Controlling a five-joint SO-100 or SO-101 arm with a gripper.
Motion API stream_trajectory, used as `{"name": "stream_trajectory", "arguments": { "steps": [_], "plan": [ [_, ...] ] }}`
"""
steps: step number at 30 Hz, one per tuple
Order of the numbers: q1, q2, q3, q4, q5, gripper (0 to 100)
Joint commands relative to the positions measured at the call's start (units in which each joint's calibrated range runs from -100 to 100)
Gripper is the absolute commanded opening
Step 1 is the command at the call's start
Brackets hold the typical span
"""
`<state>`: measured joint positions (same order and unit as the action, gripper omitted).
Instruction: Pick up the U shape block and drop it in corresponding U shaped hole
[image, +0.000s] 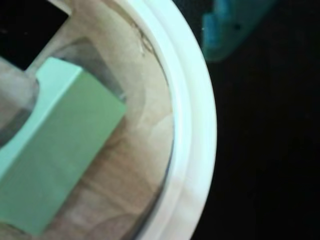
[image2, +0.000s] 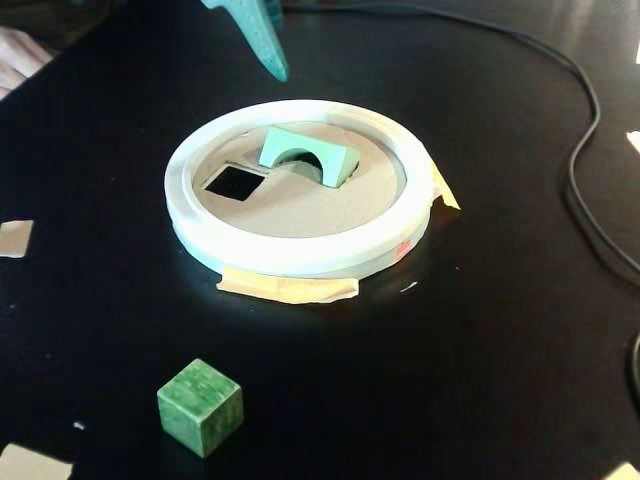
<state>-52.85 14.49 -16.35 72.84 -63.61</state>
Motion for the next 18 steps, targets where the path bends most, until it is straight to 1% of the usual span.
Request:
{"name": "stream_trajectory", "arguments": {
  "steps": [1, 5, 6, 7, 8, 10, 12, 15, 18],
  "plan": [
    [-1.2, -6.5, -5.8, 0.0, 0.4, 72],
    [-7.1, -5.5, -5.7, 0.0, -0.1, 74],
    [-7.7, -5.1, -5.7, -0.1, -0.1, 77],
    [-8.1, -4.6, -5.8, -0.1, -0.1, 81],
    [-8.6, -3.9, -5.8, -1.2, -0.1, 93],
    [-8.6, -3.5, -5.8, -4.3, -0.1, 100],
    [-8.6, -2.3, -5.8, -7.8, -0.1, 100],
    [-8.5, 2.9, -5.9, -17.7, -0.1, 100],
    [-8.1, 7.1, -5.9, -24.9, -0.1, 100]
  ]
}}
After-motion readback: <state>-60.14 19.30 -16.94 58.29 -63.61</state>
